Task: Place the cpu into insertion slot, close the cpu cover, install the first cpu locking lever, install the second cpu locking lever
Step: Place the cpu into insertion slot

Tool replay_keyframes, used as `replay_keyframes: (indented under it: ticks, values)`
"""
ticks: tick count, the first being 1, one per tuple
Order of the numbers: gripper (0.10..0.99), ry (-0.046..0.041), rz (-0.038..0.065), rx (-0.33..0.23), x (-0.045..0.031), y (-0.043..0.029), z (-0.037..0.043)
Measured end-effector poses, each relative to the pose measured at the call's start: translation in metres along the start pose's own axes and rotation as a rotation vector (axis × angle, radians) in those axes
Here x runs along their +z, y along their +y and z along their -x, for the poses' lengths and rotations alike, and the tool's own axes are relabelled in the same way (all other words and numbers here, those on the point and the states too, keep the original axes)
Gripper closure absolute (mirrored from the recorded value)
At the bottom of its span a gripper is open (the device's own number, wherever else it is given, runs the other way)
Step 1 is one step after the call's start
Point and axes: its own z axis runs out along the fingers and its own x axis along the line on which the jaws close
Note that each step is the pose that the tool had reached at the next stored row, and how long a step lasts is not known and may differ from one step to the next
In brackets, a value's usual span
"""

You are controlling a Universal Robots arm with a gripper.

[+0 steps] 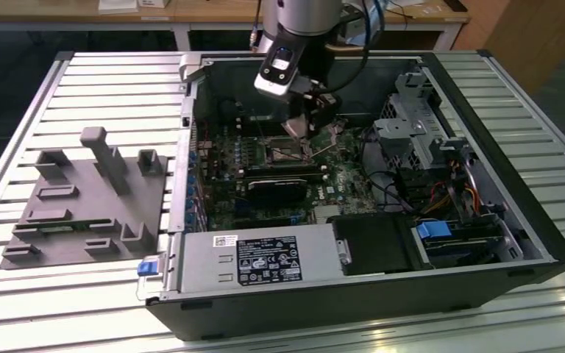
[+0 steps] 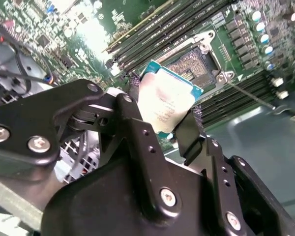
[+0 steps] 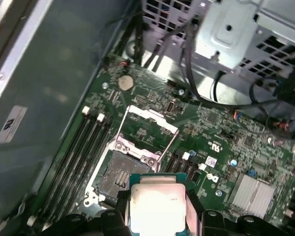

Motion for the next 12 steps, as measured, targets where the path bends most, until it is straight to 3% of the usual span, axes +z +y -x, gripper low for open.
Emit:
replay_keyframes:
  ticks: [12]
  values:
    - [0.549, -0.0155, -0.003, 0.207, 0.0080, -0.0011, -0.0008]
